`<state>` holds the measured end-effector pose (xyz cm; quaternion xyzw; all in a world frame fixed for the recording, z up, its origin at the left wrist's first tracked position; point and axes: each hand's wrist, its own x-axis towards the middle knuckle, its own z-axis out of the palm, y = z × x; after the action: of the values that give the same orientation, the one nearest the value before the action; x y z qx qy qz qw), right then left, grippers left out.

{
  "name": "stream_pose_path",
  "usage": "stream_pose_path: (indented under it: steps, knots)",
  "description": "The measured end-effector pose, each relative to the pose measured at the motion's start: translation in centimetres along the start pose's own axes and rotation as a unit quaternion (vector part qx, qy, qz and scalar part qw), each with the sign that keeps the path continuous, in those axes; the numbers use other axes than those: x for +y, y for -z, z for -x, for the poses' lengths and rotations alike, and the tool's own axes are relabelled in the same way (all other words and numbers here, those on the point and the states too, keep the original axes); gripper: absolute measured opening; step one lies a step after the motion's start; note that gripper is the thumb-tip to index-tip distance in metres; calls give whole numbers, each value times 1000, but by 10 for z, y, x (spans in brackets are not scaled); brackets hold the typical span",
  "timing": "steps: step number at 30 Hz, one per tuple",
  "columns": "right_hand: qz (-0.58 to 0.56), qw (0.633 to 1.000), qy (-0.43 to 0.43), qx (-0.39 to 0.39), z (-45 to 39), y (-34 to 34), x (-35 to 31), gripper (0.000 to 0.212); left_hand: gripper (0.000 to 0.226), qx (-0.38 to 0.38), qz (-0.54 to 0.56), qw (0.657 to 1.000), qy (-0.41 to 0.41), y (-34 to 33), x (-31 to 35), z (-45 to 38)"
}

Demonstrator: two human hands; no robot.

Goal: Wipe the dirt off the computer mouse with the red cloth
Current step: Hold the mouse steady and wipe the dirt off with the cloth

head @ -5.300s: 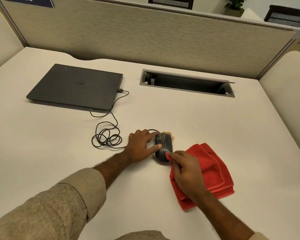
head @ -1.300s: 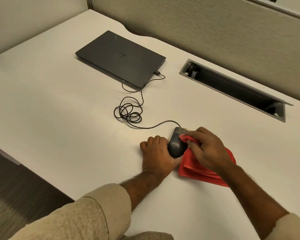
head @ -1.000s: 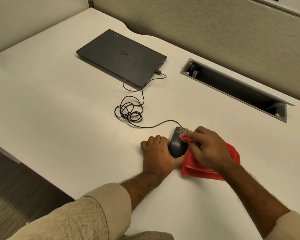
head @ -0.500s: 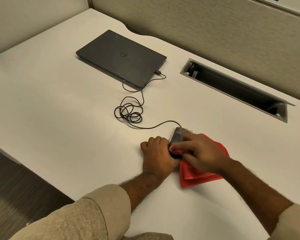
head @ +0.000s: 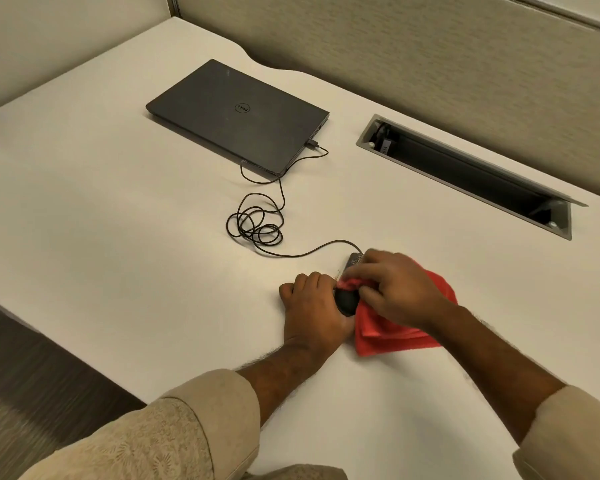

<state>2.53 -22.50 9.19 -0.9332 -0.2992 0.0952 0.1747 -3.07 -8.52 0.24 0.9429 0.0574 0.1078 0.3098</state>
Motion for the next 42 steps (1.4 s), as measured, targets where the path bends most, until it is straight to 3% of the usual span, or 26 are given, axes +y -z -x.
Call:
stream_pose_path:
  steps: [3, 8, 13, 18, 23, 26, 29, 34, 39, 42]
  knots:
    - [-2, 998, -53, 40, -6, 2, 10, 33, 57, -23, -7, 1000, 3, -1, -1, 0]
    - [-34, 999, -1, -18, -2, -5, -2, 38, 32, -10, 4, 1000, 6, 0, 0, -1]
    - [-40, 994, -92, 34, -12, 0, 18, 32, 57, -25, -12, 1000, -2, -1, -2, 0]
    - [-81, 995, -42, -29, -8, 0, 15, 33, 51, 0, -6, 1000, -3, 0, 0, -1]
    - [-12, 995, -97, -6, -22, 9, 29, 33, 64, -9, 5, 1000, -5, -1, -3, 1]
    - [-94, 992, -82, -25, -25, 9, 23, 30, 59, -7, 5, 1000, -6, -1, -3, 0]
    - [-87, 992, -59, -73, -26, 2, 17, 30, 53, 2, 7, 1000, -9, -3, -4, -1]
    - [-32, 993, -108, -29, -33, 7, 36, 34, 61, -3, 15, 1000, -9, 1, -3, 1]
    - [-220, 960, -155, 73, -22, 18, 39, 32, 62, -20, 28, 999, -1, 2, -2, -1]
    - [-298, 933, -170, 111, -9, 27, 42, 18, 60, -15, 29, 999, -2, 3, -2, 0]
